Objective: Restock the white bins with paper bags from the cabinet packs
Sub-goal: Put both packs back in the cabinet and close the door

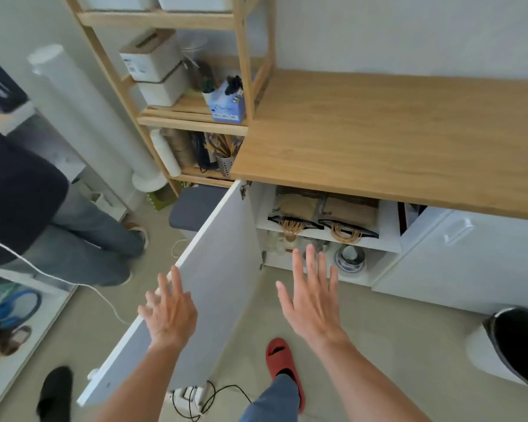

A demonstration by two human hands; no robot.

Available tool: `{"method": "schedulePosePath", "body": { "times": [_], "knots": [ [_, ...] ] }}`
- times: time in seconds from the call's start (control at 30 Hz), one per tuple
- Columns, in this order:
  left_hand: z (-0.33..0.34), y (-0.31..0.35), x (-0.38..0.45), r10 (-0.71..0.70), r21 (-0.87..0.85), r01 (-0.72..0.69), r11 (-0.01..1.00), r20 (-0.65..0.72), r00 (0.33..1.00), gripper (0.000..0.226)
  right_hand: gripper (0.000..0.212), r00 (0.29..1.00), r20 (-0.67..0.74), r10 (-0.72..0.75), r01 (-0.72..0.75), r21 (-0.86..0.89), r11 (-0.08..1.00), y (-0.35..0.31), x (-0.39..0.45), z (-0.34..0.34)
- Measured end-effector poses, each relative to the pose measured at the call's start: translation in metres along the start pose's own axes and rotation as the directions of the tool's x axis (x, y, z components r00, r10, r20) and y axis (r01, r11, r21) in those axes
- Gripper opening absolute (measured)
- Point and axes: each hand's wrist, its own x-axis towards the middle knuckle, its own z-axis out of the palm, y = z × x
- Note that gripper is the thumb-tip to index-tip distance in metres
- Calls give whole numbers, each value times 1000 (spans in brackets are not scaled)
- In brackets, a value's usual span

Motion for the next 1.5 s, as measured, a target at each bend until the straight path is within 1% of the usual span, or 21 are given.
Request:
{"method": "schedulePosePath", "body": {
  "times": [0.1, 0.2, 0.4, 0.53, 0.7, 0.77, 0.87, 1.0, 1.13, 1.2, 1.3, 1.4, 1.5],
  "knots": [
    [5, -4, -5, 22, 16, -22, 1000, 11, 1000, 71, 74, 1000, 9, 0, 0, -7, 1000, 4, -9, 0],
    [5, -3, -6, 19, 11, -19, 1000, 32, 999, 82, 75, 999, 26, 39, -39, -10, 999, 8, -22, 3],
    [10, 19, -38, 47, -26, -46, 999, 58, 997, 95, 76, 995, 76, 59, -60, 19, 998, 9, -57, 18],
    [18, 49, -60, 79, -49, -76, 996, 57, 995, 92, 77, 989, 128, 79, -85, 41, 995, 12, -76, 33],
    [23, 82, -83, 206, -92, -203, 975, 23, 978, 81, 76, 979, 174, 110, -126, 80, 989, 22, -95, 48],
    [26, 96, -93, 237, -137, -234, 962, 6, 971, 77, 76, 977, 173, 128, -147, 102, 984, 27, -100, 50],
    [31, 125, -107, 208, -271, -194, 943, 23, 978, 80, 76, 969, 176, 172, -195, 121, 973, 39, -106, 49],
    [30, 168, -118, 182, -434, -155, 888, 23, 983, 81, 76, 949, 186, 254, -278, 118, 953, 66, -114, 45],
    [24, 202, -123, 257, -475, -196, 858, 66, 964, 79, 78, 925, 189, 330, -356, 125, 926, 94, -118, 34],
    [22, 214, -123, 294, -445, -229, 866, 82, 952, 80, 79, 918, 187, 350, -377, 131, 917, 106, -115, 28],
    [20, 225, -120, 356, -315, -323, 893, 55, 933, 76, 81, 919, 171, 354, -379, 143, 914, 118, -105, 18],
    [18, 234, -115, 404, -290, -379, 879, 29, 914, 76, 84, 935, 135, 329, -346, 124, 930, 122, -90, 9],
    [17, 251, -108, 449, -205, -434, 877, 31, 893, 80, 81, 950, 104, 294, -301, 60, 952, 126, -77, 6]
  ]
}}
